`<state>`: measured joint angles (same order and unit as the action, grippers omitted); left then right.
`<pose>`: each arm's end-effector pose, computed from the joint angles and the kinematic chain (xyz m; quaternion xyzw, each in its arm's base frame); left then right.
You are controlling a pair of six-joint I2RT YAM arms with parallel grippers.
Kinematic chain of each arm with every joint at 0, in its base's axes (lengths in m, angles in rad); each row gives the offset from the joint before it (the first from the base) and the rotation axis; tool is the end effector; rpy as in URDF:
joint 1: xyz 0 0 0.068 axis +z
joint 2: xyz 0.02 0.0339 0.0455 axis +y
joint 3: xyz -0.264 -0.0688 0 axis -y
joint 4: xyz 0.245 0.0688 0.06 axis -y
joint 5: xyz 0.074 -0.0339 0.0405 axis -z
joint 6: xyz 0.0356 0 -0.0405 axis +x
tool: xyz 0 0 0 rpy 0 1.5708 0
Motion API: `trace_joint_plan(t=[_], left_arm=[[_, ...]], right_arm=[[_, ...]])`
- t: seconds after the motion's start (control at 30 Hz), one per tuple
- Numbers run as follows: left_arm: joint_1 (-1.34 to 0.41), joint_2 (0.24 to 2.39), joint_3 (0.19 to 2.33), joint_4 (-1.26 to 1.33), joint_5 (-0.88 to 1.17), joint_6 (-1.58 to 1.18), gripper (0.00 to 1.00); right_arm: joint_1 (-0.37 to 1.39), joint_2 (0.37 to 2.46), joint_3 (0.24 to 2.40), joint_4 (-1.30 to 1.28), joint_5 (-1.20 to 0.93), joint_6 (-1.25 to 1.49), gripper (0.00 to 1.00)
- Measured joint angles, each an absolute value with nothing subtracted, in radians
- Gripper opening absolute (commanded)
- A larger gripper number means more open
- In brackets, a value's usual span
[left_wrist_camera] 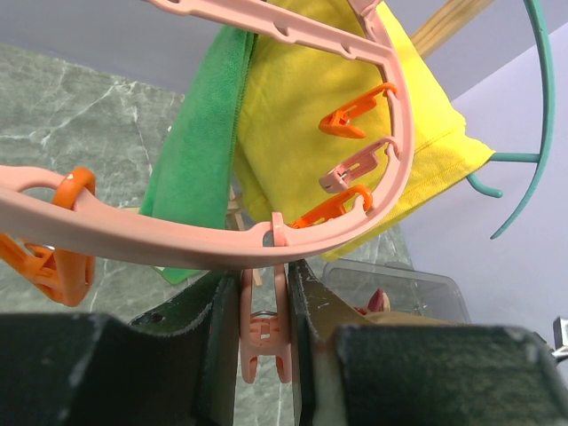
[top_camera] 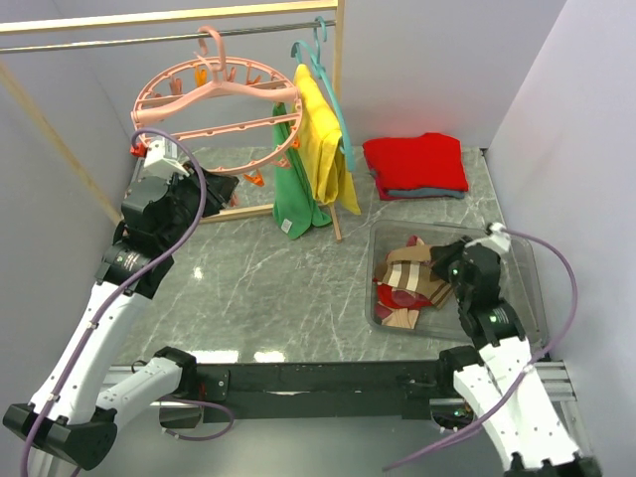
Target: Remove the socks clipped to the hanger
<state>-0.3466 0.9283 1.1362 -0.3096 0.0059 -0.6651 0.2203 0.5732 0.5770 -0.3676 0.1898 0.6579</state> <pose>0.1863 -0.0675 0.4230 -0.1157 0.7331 -0.3267 0.5852 0.1428 0.0251 0.2788 0.2304 0.7884 0.1696 0.5445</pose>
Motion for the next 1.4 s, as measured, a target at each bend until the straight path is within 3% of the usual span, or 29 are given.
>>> trace_joint_plan(t=[0.2, 0.33, 0.47, 0.67, 0.77, 0.8, 0.87, 1.2, 1.4], left_arm=[[-0.347, 0.931, 1.135, -0.308, 0.005, -0.652, 0.06], [-0.346, 0.933, 1.132, -0.302, 0.005, -0.643, 0.06], [-0.347, 0.945, 1.132, -0.299, 0.003, -0.627, 0.07], [-0.346, 0.976, 1.132, -0.296, 0.002, -0.610, 0.20], [-0.346, 0.979, 1.132, -0.295, 0.002, -0.609, 0.30], [-0.346, 0.979, 1.132, -0.294, 0.002, -0.609, 0.38], [-0.346, 0.978, 1.132, -0.294, 0.002, -0.609, 0.48], [-0.347, 0.949, 1.132, -0.356, 0.013, -0.599, 0.99], [-0.347, 0.865, 1.133, -0.409, 0.033, -0.587, 0.96]], right_arm=[[0.072, 0.467, 0.501, -0.403, 0.125, 0.735, 0.06], [0.031, 0.527, 0.428, -0.355, -0.012, 0.805, 0.04], [0.026, 0.609, 0.334, -0.311, -0.162, 0.839, 0.13], [0.025, 0.615, 0.359, -0.323, -0.209, 0.802, 0.43], [0.025, 0.640, 0.406, -0.333, -0.211, 0.761, 0.68], [0.025, 0.647, 0.416, -0.338, -0.210, 0.757, 0.84], [0.025, 0.651, 0.439, -0.364, -0.208, 0.733, 0.99], [0.025, 0.586, 0.586, -0.522, -0.157, 0.632, 1.00], [0.061, 0.626, 0.725, -0.580, -0.125, 0.567, 1.00]])
